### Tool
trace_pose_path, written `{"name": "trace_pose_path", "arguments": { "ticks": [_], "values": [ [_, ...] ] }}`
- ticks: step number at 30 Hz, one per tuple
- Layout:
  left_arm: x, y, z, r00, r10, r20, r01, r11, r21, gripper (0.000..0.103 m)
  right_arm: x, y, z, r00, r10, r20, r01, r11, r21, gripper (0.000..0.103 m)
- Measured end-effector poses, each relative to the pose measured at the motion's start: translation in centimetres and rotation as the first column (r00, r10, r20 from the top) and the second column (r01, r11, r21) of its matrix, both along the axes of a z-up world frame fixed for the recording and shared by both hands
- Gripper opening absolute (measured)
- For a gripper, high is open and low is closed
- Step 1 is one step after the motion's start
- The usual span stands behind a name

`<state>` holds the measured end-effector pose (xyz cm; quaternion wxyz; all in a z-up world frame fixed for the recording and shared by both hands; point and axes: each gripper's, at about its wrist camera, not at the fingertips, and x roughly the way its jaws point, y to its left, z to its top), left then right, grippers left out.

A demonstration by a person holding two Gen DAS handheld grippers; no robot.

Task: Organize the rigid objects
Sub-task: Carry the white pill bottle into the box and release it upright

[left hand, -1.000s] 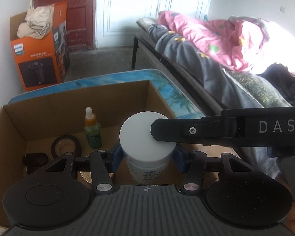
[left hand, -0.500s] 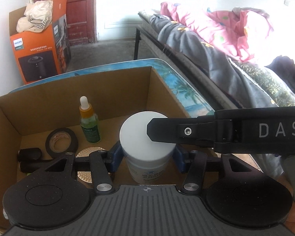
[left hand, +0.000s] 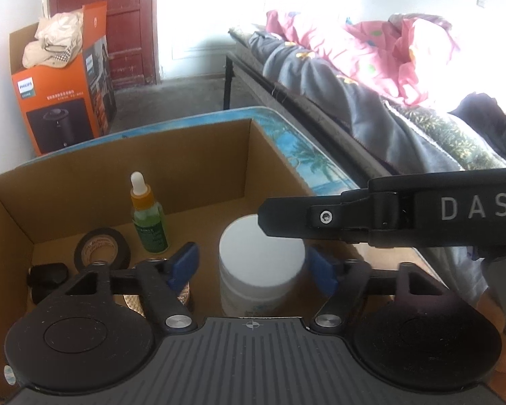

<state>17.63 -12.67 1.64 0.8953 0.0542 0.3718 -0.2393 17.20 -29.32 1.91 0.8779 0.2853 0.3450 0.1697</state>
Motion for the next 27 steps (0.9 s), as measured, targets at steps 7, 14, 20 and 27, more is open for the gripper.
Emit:
{"name": "trace_pose_path", "arguments": {
  "ticks": [7,14,20,27],
  "values": [
    [-2.2,1.5,2.0,0.997,0.033,0.076,-0.029,0.999,-0.042,0.092,-2.4,-1.2,1.6,0.995,-0.076,0.063,0.073,0.996,0.047,0.053],
    [-6.0,4.6,4.3,0.992,0.043,0.116,-0.028,0.992,-0.126,0.1,-6.6,-2.4,3.3,0.978,-0.166,0.125,0.154,0.983,0.096,0.059],
    [-9.3,7.2,5.7,0.987,0.078,0.143,-0.056,0.986,-0.154,0.103,-10.7,-2.2,4.5,0.962,-0.214,0.17,0.203,0.976,0.08,0.069],
    [-10.6,9.1,5.6,0.967,0.218,0.132,-0.208,0.974,-0.085,0.103,-13.2,0.5,5.1,0.961,-0.207,0.184,0.223,0.972,-0.07,0.088]
  ]
}}
